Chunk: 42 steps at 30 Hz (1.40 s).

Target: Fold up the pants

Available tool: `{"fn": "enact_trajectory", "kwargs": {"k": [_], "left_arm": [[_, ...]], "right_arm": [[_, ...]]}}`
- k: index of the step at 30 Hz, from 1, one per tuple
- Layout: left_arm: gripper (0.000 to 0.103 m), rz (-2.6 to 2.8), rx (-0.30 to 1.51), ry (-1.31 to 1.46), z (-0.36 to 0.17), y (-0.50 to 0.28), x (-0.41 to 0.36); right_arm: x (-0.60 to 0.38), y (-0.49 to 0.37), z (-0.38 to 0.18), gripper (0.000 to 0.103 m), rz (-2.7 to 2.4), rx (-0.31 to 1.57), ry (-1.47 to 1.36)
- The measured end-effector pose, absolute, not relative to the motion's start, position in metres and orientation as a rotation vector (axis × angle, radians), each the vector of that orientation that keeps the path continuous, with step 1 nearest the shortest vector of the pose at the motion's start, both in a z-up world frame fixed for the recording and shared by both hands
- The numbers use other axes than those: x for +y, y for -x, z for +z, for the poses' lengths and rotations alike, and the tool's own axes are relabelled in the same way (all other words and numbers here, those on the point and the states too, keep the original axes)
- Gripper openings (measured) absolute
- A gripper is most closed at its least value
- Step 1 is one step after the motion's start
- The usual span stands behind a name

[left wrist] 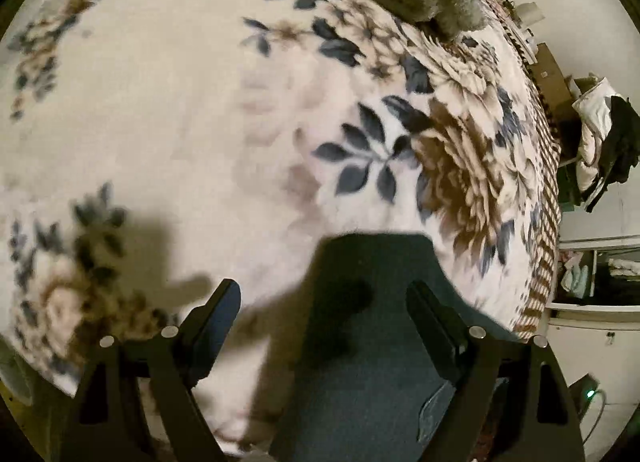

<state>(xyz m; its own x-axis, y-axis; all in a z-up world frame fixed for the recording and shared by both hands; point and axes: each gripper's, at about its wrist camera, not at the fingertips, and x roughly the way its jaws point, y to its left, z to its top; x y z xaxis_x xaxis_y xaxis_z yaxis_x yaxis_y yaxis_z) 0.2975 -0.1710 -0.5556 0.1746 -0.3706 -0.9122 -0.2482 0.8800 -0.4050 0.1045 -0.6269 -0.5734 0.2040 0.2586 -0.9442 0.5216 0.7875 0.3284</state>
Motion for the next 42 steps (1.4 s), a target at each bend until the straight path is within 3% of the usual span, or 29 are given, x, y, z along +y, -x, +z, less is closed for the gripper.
{"fn": "enact_trajectory", "kwargs": {"k": [5, 7, 8, 11, 16, 17, 19, 20, 21, 22, 23, 24, 31, 32, 33, 34, 35, 36, 42], "left_arm": [[0.081, -0.121, 1.469, 0.634, -0.585, -0.319, -0.178], [0.028, -0.138, 1.456, 0.654, -0.591, -0.324, -0.179], [0.01, -0.135, 1.454, 0.64, -0.591, -0.325, -0.18], [0.006, -0.16, 1.428, 0.576, -0.589, -0.325, -0.183], [0.006, -0.161, 1.438, 0.584, -0.599, -0.328, -0.178], [0.008, -0.162, 1.439, 0.59, -0.595, -0.327, -0.177], [0.011, -0.165, 1.44, 0.597, -0.585, -0.324, -0.175], [0.022, -0.165, 1.444, 0.607, -0.58, -0.321, -0.173], [0.042, -0.176, 1.449, 0.622, -0.572, -0.314, -0.169], [0.055, -0.182, 1.446, 0.629, -0.568, -0.31, -0.168], [0.078, -0.192, 1.432, 0.64, -0.561, -0.298, -0.165], [0.085, -0.199, 1.421, 0.651, -0.556, -0.29, -0.164], [0.085, -0.168, 1.516, 0.728, -0.578, -0.219, -0.165], [0.085, -0.164, 1.532, 0.74, -0.582, -0.214, -0.166], [0.083, -0.161, 1.549, 0.76, -0.589, -0.205, -0.169], [0.08, -0.161, 1.542, 0.77, -0.59, -0.198, -0.171], [0.056, -0.172, 1.515, 0.764, -0.589, -0.191, -0.175], [0.044, -0.174, 1.506, 0.726, -0.585, -0.187, -0.18], [0.037, -0.182, 1.475, 0.611, -0.575, -0.18, -0.188]], "right_arm": [[-0.632, -0.108, -0.588, 0.014, -0.219, 1.414, -0.72], [-0.635, -0.107, -0.592, 0.014, -0.222, 1.415, -0.746], [-0.636, -0.106, -0.592, 0.014, -0.22, 1.413, -0.752], [-0.635, -0.106, -0.589, 0.014, -0.208, 1.407, -0.747], [-0.64, -0.107, -0.594, 0.014, -0.189, 1.411, -0.773], [-0.641, -0.108, -0.596, 0.018, -0.189, 1.415, -0.77], [-0.642, -0.112, -0.602, 0.038, -0.183, 1.447, -0.771], [-0.644, -0.111, -0.604, 0.06, -0.186, 1.457, -0.778], [-0.648, -0.108, -0.604, 0.083, -0.182, 1.459, -0.801], [-0.652, -0.103, -0.602, 0.09, -0.166, 1.442, -0.838], [-0.656, -0.097, -0.599, 0.092, -0.147, 1.42, -0.878], [-0.659, -0.092, -0.598, 0.092, -0.142, 1.407, -0.9], [-0.66, -0.031, -0.622, 0.092, -0.14, 1.396, -1.2], [-0.658, -0.028, -0.626, 0.083, -0.136, 1.378, -1.223], [-0.657, -0.025, -0.628, 0.061, -0.138, 1.349, -1.237], [-0.655, -0.024, -0.629, 0.054, -0.148, 1.333, -1.24], [-0.653, -0.024, -0.628, 0.042, -0.167, 1.322, -1.226], [-0.65, -0.025, -0.627, 0.034, -0.17, 1.315, -1.208], [-0.633, -0.041, -0.587, 0.024, -0.15, 1.342, -0.957]]}}
